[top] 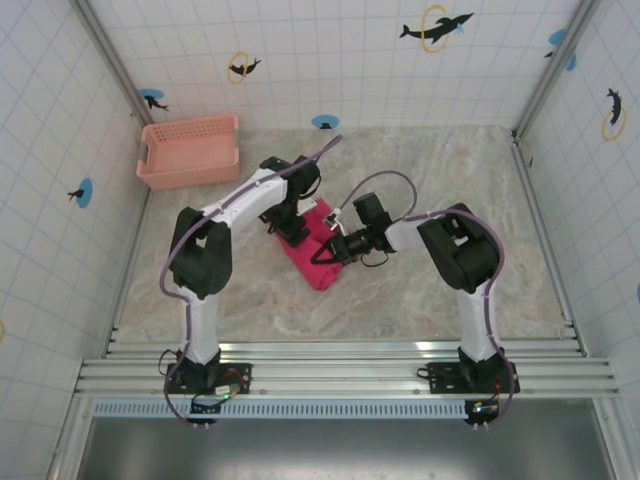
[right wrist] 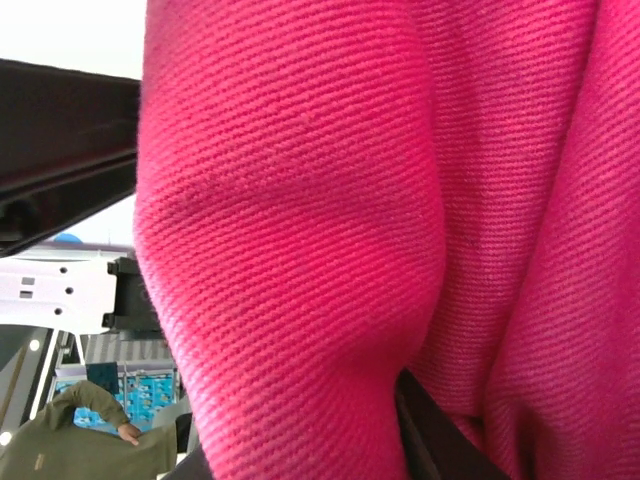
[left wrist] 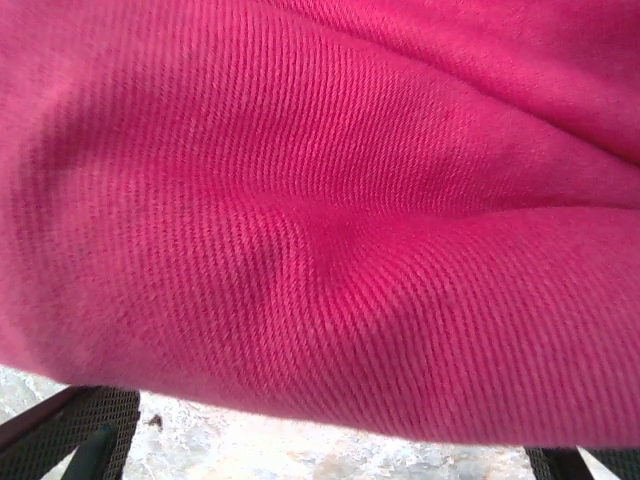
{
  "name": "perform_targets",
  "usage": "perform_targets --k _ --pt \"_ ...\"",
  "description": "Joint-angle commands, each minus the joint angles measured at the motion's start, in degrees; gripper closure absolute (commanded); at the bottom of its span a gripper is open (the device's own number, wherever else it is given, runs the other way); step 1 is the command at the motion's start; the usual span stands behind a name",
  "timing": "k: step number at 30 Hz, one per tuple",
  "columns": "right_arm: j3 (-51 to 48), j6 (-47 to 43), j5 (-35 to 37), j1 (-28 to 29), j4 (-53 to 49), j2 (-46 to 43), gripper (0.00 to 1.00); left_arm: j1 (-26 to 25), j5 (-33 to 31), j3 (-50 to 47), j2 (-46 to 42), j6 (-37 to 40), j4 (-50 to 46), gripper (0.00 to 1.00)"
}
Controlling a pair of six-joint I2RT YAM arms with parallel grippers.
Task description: Roll up the long pants
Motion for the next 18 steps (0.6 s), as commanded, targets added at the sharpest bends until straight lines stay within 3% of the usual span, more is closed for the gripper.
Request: perform_targets --k 1,9,12,14,15,16,18 --pt "-2.30 2.42 5.10 -0.22 0.57 3.78 0.76 0.13 -1.45 3.57 3.77 -1.01 1.21 0.03" --pt "-3.30 1.27 7.83 0.52 -2.35 2.58 0.67 -0.27 0.44 16.45 14.82 -2.11 -2.06 0.03" --pt "-4.20 -1.39 13.18 1.32 -6.63 -0.48 0.46 -0.92 0.01 22.72 21.20 -2.06 -5.70 0.02" --pt "-3.90 -5.00 18.18 1.96 -12.80 -3.96 0.38 -1.26 -0.30 25.21 23.70 -2.09 -7.44 0.02" --pt "-2.91 -8.07 21.68 2.55 -17.78 -6.19 0.28 -1.44 -0.04 25.99 24.44 -1.95 -7.69 0.02" --pt "-1.48 -11.71 25.84 3.49 -23.45 -8.39 0.01 -1.48 -0.04 26.37 24.92 -2.09 -7.92 0.02" --pt "1.13 -15.94 34.86 5.73 -31.66 -12.65 0.02 -1.46 0.01 26.24 25.14 -1.94 -7.50 0.03"
